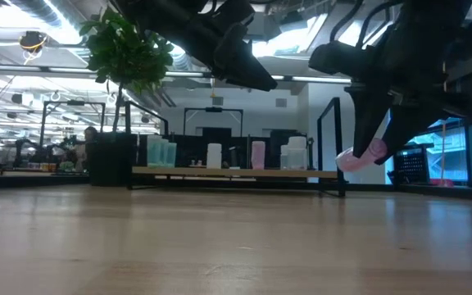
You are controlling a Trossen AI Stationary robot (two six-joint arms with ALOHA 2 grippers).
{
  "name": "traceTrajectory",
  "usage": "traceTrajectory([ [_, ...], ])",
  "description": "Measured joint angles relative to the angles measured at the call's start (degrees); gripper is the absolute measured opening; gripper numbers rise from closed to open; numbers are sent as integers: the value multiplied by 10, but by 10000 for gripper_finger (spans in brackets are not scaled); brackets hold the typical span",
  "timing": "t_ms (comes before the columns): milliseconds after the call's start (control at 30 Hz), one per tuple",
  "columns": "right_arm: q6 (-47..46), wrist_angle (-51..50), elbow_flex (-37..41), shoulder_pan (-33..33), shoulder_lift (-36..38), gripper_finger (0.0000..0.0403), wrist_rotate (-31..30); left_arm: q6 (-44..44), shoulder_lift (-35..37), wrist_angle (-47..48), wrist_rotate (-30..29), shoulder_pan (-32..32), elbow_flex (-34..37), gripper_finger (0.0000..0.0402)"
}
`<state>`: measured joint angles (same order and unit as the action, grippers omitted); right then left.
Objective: Pick and place medicine bottles onto shelf by color
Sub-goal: Put the pink medicine bottle on the shelf aligned with the other pink medicine bottle
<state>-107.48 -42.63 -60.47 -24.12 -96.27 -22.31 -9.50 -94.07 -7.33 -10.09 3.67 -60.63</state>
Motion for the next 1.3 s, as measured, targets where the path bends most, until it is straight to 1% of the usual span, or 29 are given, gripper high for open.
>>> traceTrajectory([
  [67,0,0,0,0,-2,113,2,0,0,0,0,0,0,194],
  [233,-3,10,0,0,-20,113,46,0,0,0,0,0,0,194],
  [400,-12,14,0,0,-37,113,41,0,0,0,0,0,0,194],
  [533,35,30,0,0,-38,113,39,0,0,0,0,0,0,194],
  [767,178,23,0,0,-38,113,25,0,0,0,0,0,0,194],
  [967,422,31,0,0,-38,113,24,0,0,0,0,0,0,194],
  [1033,476,32,0,0,-38,113,24,0,0,0,0,0,0,194],
  [1133,520,35,0,0,-38,113,22,0,0,0,0,0,0,194],
  [1300,557,43,0,0,-38,113,-12,0,0,0,0,0,0,194],
])
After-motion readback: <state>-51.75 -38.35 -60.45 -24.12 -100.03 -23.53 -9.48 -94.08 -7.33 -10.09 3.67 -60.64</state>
